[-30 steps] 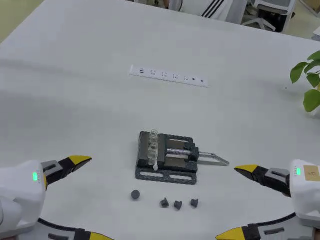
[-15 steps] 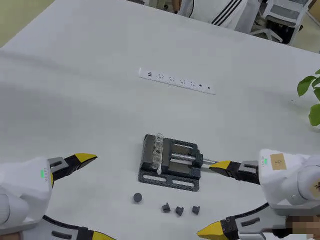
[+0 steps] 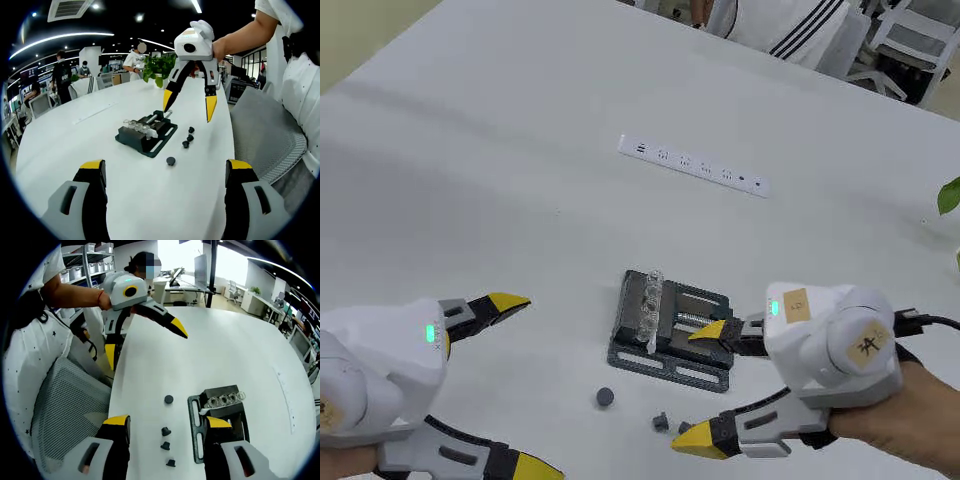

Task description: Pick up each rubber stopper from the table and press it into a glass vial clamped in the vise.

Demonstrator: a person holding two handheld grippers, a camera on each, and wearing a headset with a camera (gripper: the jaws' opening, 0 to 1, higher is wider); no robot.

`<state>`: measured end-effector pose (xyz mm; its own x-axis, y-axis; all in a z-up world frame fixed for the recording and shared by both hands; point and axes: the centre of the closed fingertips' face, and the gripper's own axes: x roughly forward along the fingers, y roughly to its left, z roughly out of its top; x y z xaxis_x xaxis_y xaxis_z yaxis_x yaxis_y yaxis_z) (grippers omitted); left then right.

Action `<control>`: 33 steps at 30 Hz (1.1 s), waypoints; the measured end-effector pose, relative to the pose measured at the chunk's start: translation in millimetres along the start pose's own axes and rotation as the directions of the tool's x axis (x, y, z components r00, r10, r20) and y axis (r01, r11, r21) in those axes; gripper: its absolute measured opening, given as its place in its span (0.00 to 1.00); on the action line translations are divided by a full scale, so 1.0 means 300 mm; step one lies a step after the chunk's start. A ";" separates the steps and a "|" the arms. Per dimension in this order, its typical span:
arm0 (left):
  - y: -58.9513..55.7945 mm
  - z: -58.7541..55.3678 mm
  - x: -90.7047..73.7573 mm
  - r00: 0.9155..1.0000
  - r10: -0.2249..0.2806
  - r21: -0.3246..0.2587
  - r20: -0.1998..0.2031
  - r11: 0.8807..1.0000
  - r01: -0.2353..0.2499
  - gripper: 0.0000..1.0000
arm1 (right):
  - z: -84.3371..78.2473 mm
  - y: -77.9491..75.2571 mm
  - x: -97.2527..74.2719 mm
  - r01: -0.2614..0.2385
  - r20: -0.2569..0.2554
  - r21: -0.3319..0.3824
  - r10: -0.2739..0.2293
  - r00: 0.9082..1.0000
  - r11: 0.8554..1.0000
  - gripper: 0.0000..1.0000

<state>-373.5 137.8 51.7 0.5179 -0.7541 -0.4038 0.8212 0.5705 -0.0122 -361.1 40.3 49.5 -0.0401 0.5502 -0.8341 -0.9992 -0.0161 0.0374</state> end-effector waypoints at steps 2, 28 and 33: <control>0.006 -0.004 0.004 1.000 0.000 0.002 -0.001 1.000 0.000 0.99 | 0.009 0.001 0.027 -0.013 -0.008 -0.007 0.013 1.000 1.000 0.52; 0.037 -0.032 0.023 0.999 0.015 -0.034 0.040 0.999 -0.013 0.98 | 0.007 0.001 0.257 -0.086 -0.222 -0.164 0.048 0.974 0.983 0.19; 0.047 -0.028 0.022 0.998 0.023 -0.044 0.055 0.999 -0.021 0.98 | 0.010 0.003 0.265 -0.100 -0.253 -0.211 0.045 0.966 0.972 0.14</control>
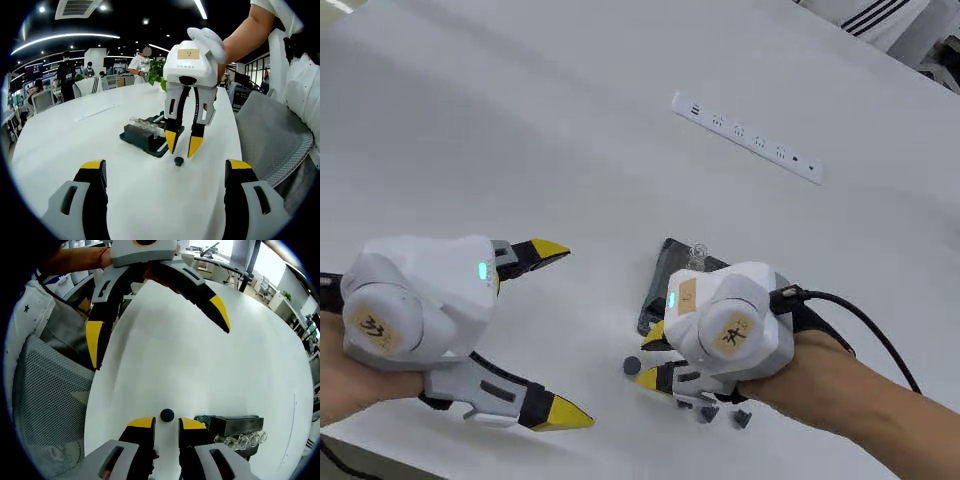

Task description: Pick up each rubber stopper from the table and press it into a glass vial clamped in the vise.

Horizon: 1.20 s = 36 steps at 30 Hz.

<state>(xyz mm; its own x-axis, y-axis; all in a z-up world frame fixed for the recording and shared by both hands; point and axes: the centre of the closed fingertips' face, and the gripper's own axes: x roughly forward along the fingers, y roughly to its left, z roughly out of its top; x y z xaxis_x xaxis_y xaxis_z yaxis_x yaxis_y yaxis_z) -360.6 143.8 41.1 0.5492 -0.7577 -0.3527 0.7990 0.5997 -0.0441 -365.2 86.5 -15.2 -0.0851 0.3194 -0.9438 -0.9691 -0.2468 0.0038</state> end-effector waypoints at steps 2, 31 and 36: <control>0.003 0.000 0.000 1.000 0.003 -0.002 0.004 1.000 -0.003 0.98 | 0.002 -0.001 0.005 -0.002 -0.008 -0.013 0.002 1.000 1.000 0.15; 0.022 0.003 -0.001 0.999 0.015 -0.030 0.040 0.999 -0.013 0.96 | -0.005 -0.007 0.039 -0.024 -0.080 -0.124 0.014 0.997 0.992 0.08; 0.023 0.005 0.002 0.999 0.016 -0.031 0.042 0.999 -0.014 0.96 | -0.008 -0.008 0.039 -0.027 -0.082 -0.131 0.016 0.997 0.991 0.08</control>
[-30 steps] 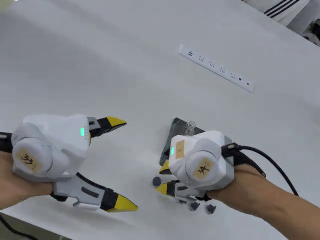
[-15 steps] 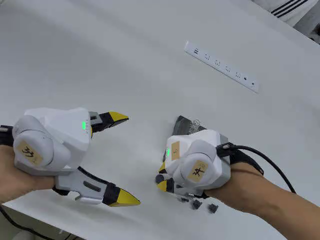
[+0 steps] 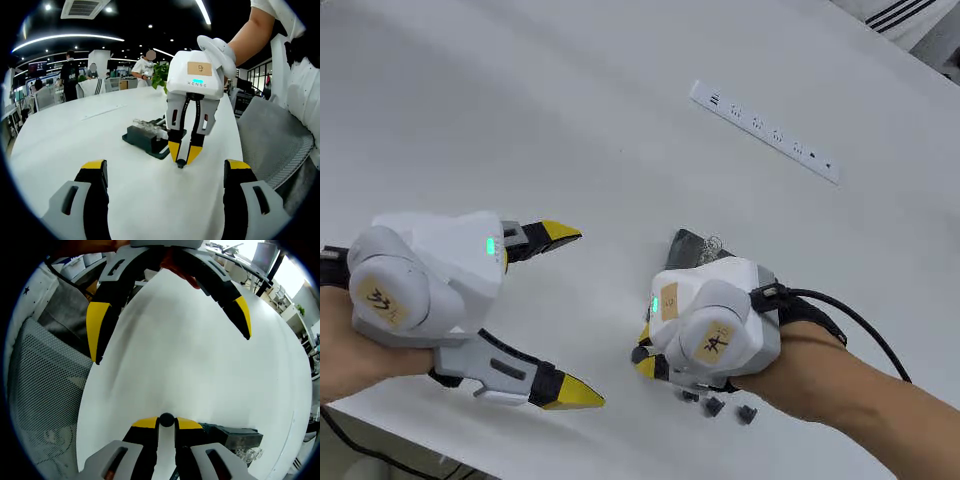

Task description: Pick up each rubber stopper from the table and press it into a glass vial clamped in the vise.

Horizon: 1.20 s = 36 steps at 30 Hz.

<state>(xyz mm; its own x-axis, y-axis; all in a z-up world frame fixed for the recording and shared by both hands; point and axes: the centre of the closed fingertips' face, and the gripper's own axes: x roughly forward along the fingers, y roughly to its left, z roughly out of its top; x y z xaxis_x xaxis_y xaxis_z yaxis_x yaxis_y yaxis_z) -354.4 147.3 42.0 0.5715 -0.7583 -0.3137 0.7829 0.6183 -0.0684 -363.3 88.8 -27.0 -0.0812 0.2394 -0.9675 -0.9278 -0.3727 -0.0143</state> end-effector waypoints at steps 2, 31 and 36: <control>-0.001 0.000 0.001 1.000 -0.001 -0.001 -0.001 1.000 0.001 0.96 | -0.002 -0.001 0.001 -0.001 -0.001 -0.004 0.001 1.000 1.000 0.08; -0.008 0.016 0.009 1.000 -0.007 -0.003 0.003 1.000 0.007 0.94 | -0.005 -0.009 -0.002 -0.021 0.013 0.099 0.020 1.000 0.995 0.05; -0.011 0.013 0.009 1.000 -0.012 0.000 0.001 1.000 0.012 0.94 | -0.005 -0.012 -0.015 -0.009 0.012 0.097 0.008 1.000 0.995 0.05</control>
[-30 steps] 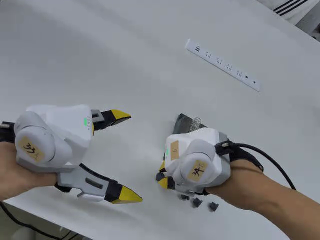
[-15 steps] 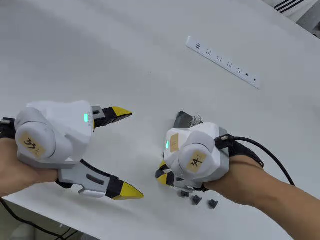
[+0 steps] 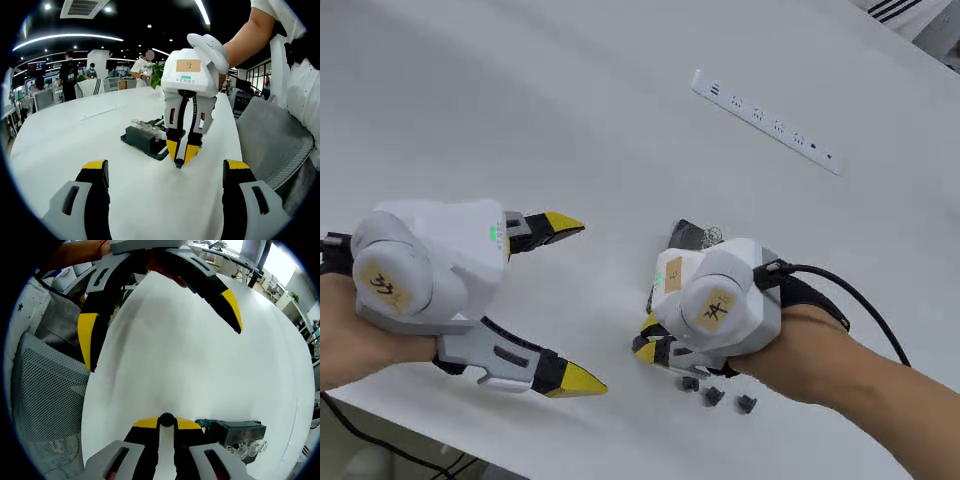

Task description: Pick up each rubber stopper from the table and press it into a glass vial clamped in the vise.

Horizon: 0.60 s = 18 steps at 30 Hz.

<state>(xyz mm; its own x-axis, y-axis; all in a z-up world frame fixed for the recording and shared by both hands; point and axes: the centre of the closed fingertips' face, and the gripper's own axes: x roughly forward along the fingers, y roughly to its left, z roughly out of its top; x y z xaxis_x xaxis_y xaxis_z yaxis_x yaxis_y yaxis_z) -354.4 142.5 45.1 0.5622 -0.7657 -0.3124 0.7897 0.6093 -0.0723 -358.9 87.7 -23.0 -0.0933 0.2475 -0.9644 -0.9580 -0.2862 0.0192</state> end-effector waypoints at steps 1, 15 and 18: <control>-0.001 0.001 0.000 1.000 0.000 0.000 0.000 1.000 0.000 0.94 | 0.003 -0.002 -0.009 0.002 0.007 0.005 -0.002 1.000 1.000 0.05; -0.008 0.013 0.009 1.000 -0.017 0.016 0.000 1.000 0.017 0.94 | 0.048 -0.050 -0.177 0.016 0.114 0.083 -0.025 0.993 0.996 0.05; -0.010 0.015 0.010 1.000 -0.022 0.021 -0.003 1.000 0.022 0.94 | 0.040 -0.078 -0.218 0.027 0.122 0.093 -0.038 0.992 0.995 0.05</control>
<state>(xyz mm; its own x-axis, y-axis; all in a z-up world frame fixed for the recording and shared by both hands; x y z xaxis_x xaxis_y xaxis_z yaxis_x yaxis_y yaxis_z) -354.0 137.4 48.6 0.5439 -0.7785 -0.3132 0.8069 0.5877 -0.0595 -333.7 89.3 42.7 -0.0892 0.3691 -0.9251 -0.9813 -0.1919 0.0181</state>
